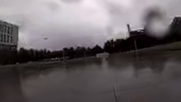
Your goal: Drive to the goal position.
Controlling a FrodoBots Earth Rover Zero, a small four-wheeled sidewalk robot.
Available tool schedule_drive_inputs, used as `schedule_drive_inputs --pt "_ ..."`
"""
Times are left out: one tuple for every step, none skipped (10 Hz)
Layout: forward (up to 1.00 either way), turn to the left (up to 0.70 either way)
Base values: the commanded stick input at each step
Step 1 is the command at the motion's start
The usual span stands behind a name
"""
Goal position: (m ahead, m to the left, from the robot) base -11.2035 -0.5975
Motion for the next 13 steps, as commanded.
schedule_drive_inputs --pt "0.70 0.00" --pt "0.70 0.00" --pt "0.70 0.00" --pt "0.70 0.00" --pt "0.70 0.00" --pt "0.70 0.00" --pt "0.70 0.11" --pt "0.70 0.31" --pt "0.70 0.35" --pt "0.70 0.35" --pt "0.70 0.35" --pt "0.70 0.35" --pt "0.70 0.35"
